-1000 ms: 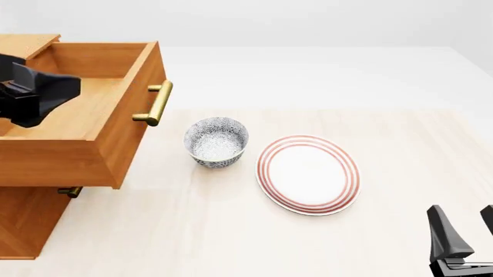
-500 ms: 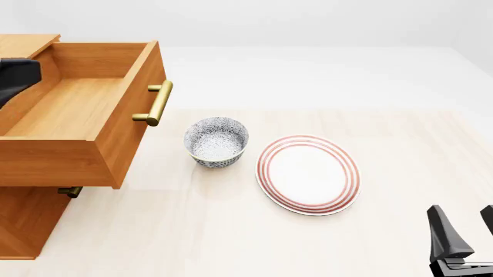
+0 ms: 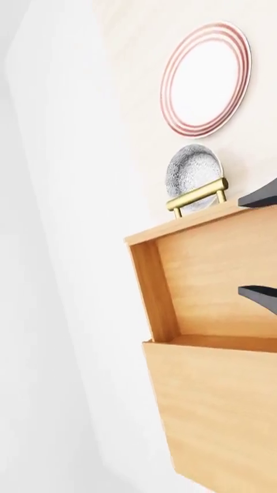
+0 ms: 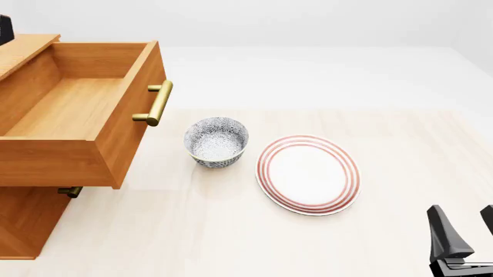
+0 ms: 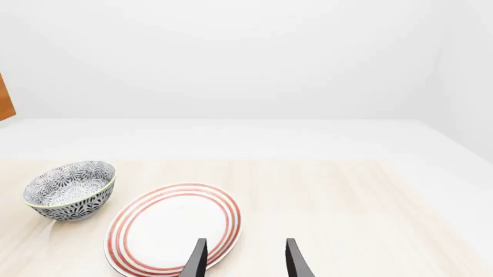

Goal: Open the top drawer of the cabinet.

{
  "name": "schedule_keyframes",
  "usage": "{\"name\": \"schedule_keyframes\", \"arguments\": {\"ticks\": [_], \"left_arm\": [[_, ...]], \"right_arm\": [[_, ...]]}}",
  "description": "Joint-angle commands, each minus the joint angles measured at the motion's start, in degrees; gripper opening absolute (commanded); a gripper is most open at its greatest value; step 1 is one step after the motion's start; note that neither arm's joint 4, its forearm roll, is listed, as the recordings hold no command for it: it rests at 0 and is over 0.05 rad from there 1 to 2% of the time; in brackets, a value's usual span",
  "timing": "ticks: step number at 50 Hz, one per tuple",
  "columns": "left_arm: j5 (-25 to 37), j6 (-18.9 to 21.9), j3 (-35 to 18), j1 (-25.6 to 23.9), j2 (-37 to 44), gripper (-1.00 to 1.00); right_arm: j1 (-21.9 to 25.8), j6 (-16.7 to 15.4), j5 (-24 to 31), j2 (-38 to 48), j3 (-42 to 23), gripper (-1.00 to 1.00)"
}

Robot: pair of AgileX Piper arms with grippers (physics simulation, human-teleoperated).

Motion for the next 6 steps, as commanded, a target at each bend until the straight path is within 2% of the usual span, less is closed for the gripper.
{"name": "schedule_keyframes", "arguments": {"ticks": [1,6], "left_arm": [[1.39,1.15,-4.92,0.78,3.02,1.00],[1.56,1.68,-6.46,0.77,4.01,1.00]], "right_arm": [[0.00,-0.01,0.00,0.00,0.00,1.00],[0.01,0.00,0.00,0.00,0.00,1.00]]}}
